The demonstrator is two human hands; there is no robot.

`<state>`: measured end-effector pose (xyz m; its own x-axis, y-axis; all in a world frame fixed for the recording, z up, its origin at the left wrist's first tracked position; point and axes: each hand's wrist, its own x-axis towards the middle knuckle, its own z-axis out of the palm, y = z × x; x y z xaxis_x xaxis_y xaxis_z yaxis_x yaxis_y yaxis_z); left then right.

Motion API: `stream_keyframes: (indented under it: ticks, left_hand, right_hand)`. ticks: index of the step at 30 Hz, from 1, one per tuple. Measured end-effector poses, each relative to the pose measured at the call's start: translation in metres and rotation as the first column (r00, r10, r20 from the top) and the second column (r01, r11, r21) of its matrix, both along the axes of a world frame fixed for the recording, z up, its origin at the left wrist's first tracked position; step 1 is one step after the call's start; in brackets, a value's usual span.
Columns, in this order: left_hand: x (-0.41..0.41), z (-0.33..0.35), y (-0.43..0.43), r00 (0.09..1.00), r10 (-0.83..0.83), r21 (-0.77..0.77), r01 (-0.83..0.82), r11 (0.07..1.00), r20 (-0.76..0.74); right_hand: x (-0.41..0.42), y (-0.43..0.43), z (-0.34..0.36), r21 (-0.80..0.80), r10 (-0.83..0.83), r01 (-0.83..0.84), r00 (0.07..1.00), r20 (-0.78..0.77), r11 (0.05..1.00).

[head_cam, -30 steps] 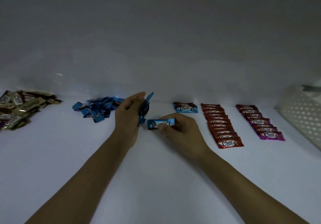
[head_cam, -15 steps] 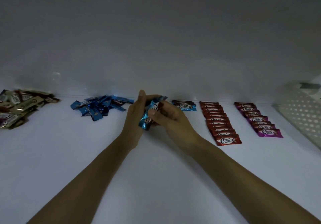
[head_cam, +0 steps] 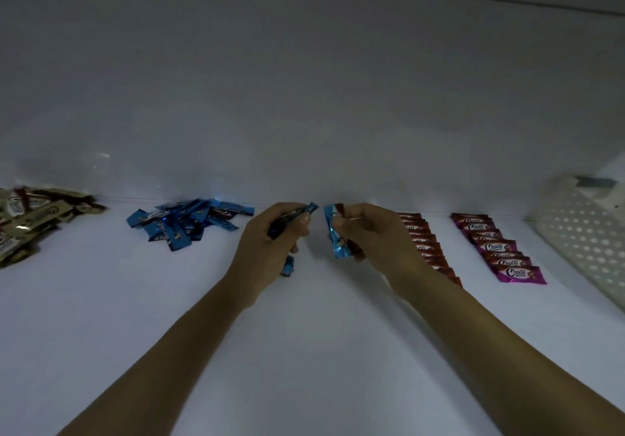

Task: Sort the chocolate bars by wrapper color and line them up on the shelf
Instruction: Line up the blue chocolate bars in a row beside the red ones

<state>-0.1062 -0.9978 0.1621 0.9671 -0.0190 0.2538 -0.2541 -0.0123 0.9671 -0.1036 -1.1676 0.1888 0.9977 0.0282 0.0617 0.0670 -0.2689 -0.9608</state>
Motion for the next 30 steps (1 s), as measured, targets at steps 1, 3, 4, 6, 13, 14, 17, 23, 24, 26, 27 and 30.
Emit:
stream_keyframes:
  ticks: [1,3,4,6,13,14,17,23,24,26,27,30]
  left_hand:
    - [0.001,-0.001,0.0,1.0,0.003,0.0,-0.003,1.0,0.001]
    - [0.002,-0.002,0.0,1.0,0.009,0.005,-0.009,1.0,0.001]
    - [0.002,-0.002,0.0,1.0,0.008,0.012,-0.008,1.0,0.0]
    - [0.002,-0.003,0.0,1.0,-0.001,0.018,0.001,1.0,0.004]
    - [0.0,-0.004,0.0,1.0,-0.004,0.044,0.004,0.999,0.003]
    - [0.0,-0.004,0.0,1.0,-0.004,0.037,0.004,0.999,0.002]
    - [-0.001,-0.005,0.0,1.0,-0.006,0.012,0.005,1.0,0.008]
    - [0.003,-0.005,0.0,1.0,-0.018,-0.001,0.018,1.0,0.016]
    - [0.003,-0.005,0.0,1.0,-0.022,-0.006,0.022,1.0,0.013]
    - [0.004,-0.006,0.001,0.999,-0.029,-0.004,0.029,1.0,0.016]
    - [0.004,-0.006,0.001,0.999,-0.029,0.003,0.029,1.0,0.021]
    - [0.004,-0.006,0.0,0.999,-0.026,0.012,0.025,1.0,0.041]
  right_hand:
    - [0.002,-0.007,-0.001,-0.153,0.009,0.002,0.997,0.075,0.988]
    - [0.004,-0.016,-0.001,-0.459,0.096,-0.022,0.986,0.139,0.888]
    - [0.004,-0.019,-0.002,-0.562,0.13,-0.045,0.985,0.111,0.826]
    - [0.004,-0.023,-0.001,-0.681,0.138,-0.079,0.99,0.033,0.728]
    - [0.0,-0.021,0.004,-0.924,0.089,0.081,0.989,0.122,0.374]
    - [0.002,-0.02,0.003,-0.926,0.095,0.09,0.987,0.133,0.367]
    - [0.014,-0.018,0.001,-0.943,0.119,0.159,0.972,0.201,0.292]
    - [0.039,-0.029,-0.005,-0.932,0.164,0.27,0.935,0.313,0.242]
    - [0.042,-0.03,-0.005,-0.934,0.165,0.258,0.939,0.303,0.248]
    - [0.046,-0.032,-0.005,-0.936,0.17,0.239,0.943,0.287,0.258]
    - [0.048,-0.032,-0.006,-0.937,0.176,0.232,0.943,0.282,0.26]
    - [0.049,-0.033,-0.007,-0.936,0.187,0.221,0.943,0.277,0.273]
